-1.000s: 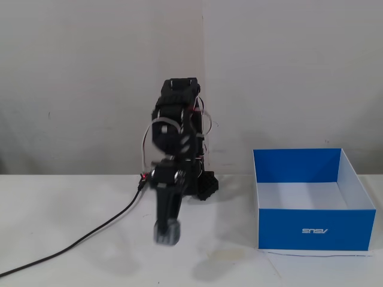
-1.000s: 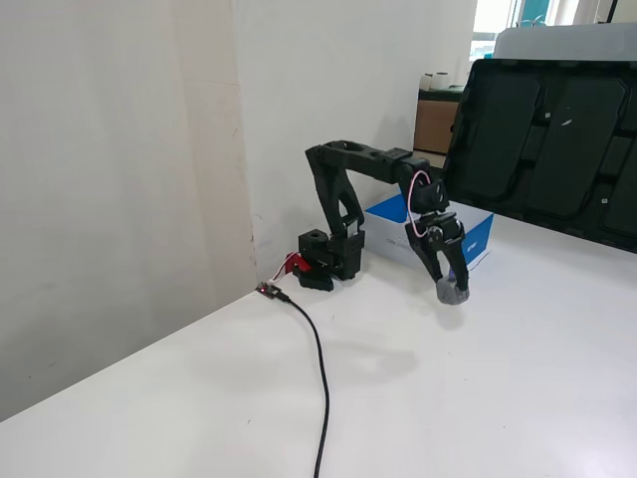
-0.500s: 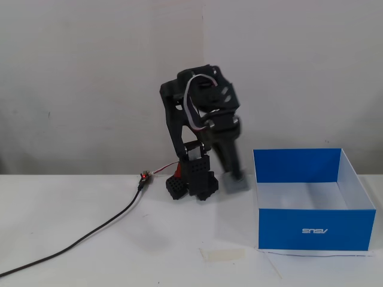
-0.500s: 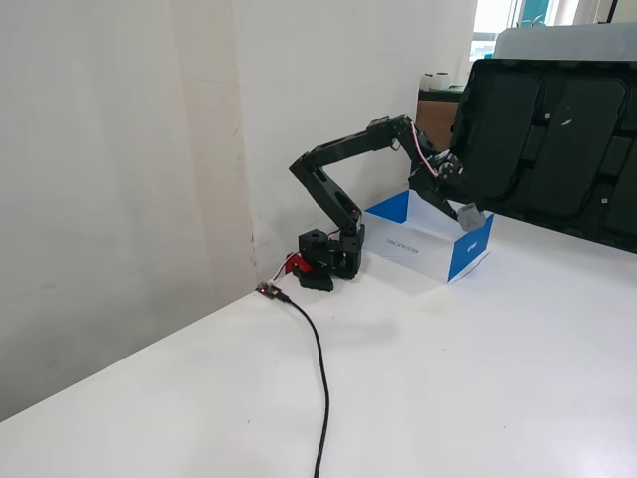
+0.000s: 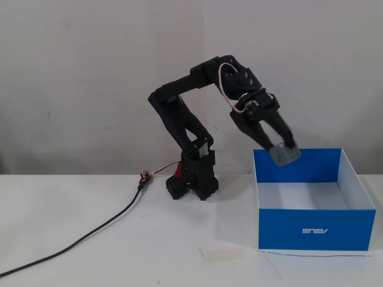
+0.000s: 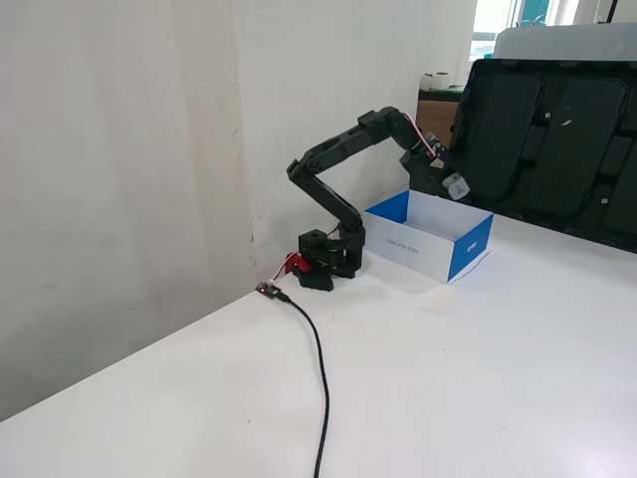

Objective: Pick the gray block and keep it in the box.

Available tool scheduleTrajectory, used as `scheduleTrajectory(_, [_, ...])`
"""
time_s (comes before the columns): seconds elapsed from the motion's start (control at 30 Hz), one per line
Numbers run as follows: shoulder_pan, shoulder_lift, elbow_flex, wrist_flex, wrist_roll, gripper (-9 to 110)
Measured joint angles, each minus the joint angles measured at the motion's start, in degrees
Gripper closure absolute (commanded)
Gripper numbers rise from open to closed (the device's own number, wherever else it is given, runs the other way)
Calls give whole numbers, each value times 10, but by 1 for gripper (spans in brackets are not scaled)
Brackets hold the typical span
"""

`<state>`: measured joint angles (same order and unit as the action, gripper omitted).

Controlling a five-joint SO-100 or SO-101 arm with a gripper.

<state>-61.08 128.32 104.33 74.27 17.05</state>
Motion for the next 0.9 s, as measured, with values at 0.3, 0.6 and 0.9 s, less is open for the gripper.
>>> scheduleTrajectory(0.3, [-109, -1, 18, -10, -39, 101])
scheduleTrajectory(0.6, [-153, -30, 18, -10, -106, 77])
scheduleTrajectory(0.9, [-142, -30, 27, -10, -134, 101])
